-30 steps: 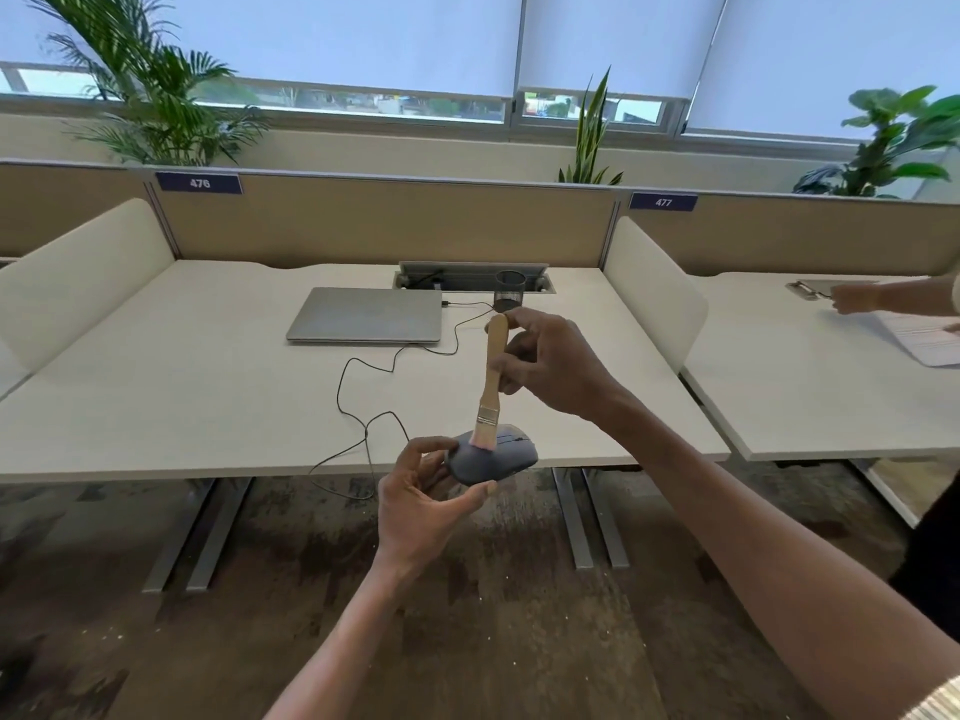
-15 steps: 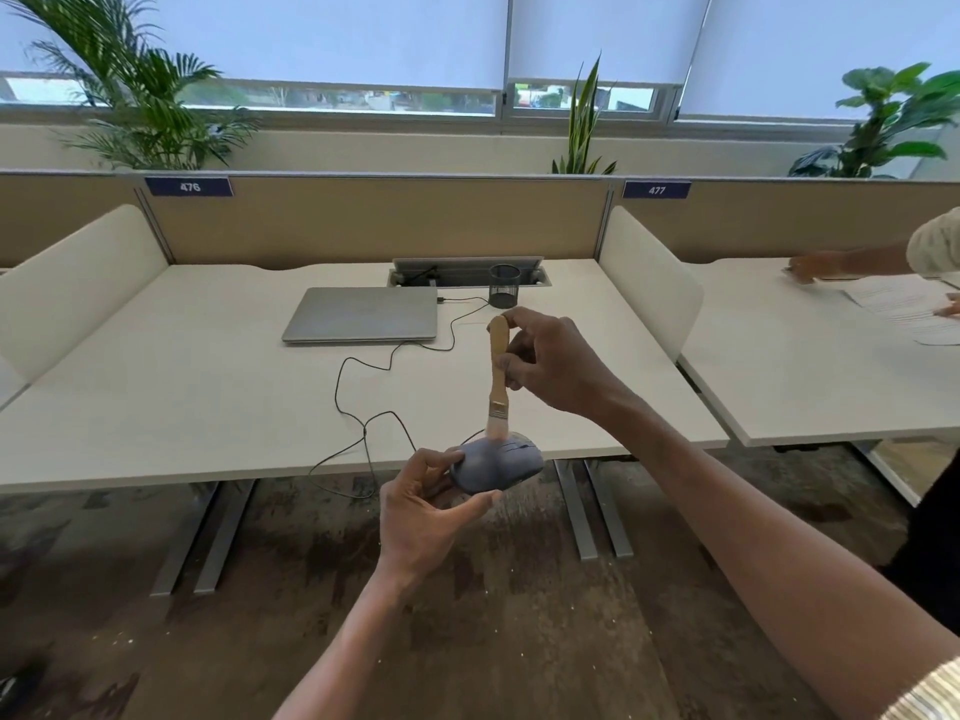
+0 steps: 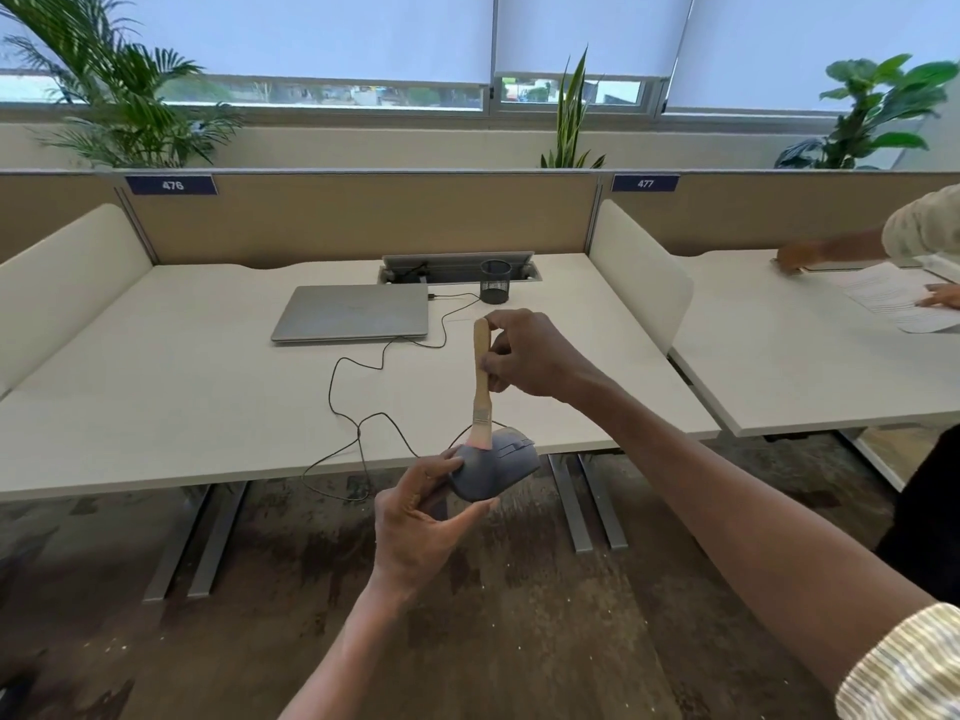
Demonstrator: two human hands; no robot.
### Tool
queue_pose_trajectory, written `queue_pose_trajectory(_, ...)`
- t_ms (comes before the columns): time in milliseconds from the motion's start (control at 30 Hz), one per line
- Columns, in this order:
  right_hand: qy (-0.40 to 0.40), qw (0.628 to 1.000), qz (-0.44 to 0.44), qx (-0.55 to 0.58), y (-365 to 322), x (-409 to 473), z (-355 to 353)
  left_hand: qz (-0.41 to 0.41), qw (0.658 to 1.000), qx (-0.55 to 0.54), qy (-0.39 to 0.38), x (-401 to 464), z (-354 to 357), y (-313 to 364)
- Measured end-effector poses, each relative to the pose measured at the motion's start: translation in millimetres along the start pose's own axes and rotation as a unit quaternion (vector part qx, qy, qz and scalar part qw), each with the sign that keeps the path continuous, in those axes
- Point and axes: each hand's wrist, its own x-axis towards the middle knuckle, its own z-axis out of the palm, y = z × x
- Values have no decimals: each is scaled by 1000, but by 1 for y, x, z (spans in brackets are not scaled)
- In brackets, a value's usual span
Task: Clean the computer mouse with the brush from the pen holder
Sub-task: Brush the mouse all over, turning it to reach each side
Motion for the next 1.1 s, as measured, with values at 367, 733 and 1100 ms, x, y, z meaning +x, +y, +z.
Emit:
queue_pose_trajectory(367, -5, 998, 17, 53, -1, -2, 16, -35, 999, -7, -6, -9, -17, 1)
queue_pose_trajectory(733, -18, 997, 29, 64, 1, -3, 25, -83, 996, -35, 2, -14, -20, -5)
queue_pose_trajectory(1100, -22, 995, 15, 91, 4, -9, 26, -107, 994, -24, 5, -21, -17, -13)
